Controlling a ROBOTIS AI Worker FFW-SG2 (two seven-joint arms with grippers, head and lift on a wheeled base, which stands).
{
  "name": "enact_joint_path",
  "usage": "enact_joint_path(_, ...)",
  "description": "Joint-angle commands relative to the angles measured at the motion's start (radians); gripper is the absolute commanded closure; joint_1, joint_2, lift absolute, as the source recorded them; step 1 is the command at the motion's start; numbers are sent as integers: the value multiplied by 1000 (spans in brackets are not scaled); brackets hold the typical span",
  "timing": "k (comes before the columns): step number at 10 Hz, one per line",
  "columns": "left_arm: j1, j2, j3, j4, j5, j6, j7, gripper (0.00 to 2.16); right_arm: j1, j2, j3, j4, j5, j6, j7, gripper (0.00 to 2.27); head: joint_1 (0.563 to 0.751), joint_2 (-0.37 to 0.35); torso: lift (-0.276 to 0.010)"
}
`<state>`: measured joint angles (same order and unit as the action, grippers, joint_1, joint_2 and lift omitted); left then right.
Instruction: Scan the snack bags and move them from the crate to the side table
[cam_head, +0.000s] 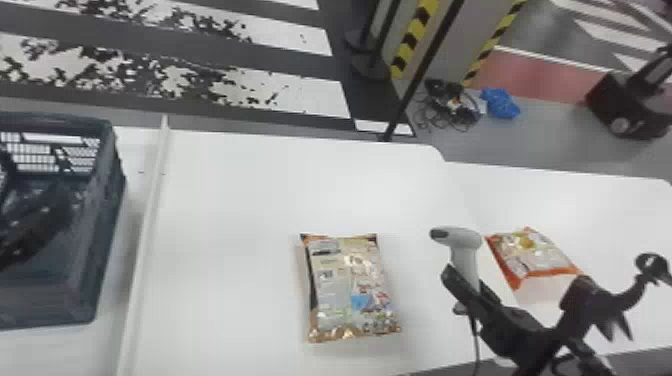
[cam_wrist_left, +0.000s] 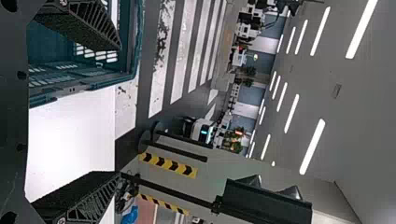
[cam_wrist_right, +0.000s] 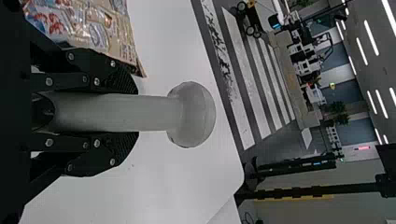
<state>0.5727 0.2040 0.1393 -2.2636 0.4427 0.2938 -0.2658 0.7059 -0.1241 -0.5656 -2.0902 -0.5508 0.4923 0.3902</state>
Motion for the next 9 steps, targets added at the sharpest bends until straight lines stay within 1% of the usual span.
enact_joint_path(1, -4, 0, -7, -5, -2, 0, 5, 39, 29, 38, 46, -119, -6, 81, 4, 2236, 695, -299, -87)
enact_joint_path(2, -4, 0, -12, -13, -4, 0, 19, 39, 44, 52, 101, -177, 9, 114, 3, 2236, 695, -248, -87)
enact_joint_path(3, -2, 0, -13, -17, -4, 3, 31, 39, 49, 60, 162, -209, 43, 145, -1, 2236, 695, -222, -87)
enact_joint_path(4, -1, 0, -13, -24, -4, 12, 34, 39, 61, 60, 222, -223, 80, 148, -8, 2236, 695, -160, -87)
enact_joint_path(5, 1, 2, -13, -33, -4, 18, 56, 39, 76, 60, 283, -234, 117, 145, -24, 2236, 695, -108, -87)
enact_joint_path(7, 4, 5, -13, -44, -12, 22, 86, 39, 107, 58, 365, -248, 177, 133, -45, 2236, 695, -21, -87)
enact_joint_path(8, 9, 5, -17, -53, -16, 28, 94, 39, 110, 52, 397, -246, 219, 127, -51, 2236, 695, -2, -87)
enact_joint_path(9, 15, 9, -27, -67, -39, 31, 111, 39, 115, 47, 409, -232, 247, 102, -63, 2236, 695, 22, -87)
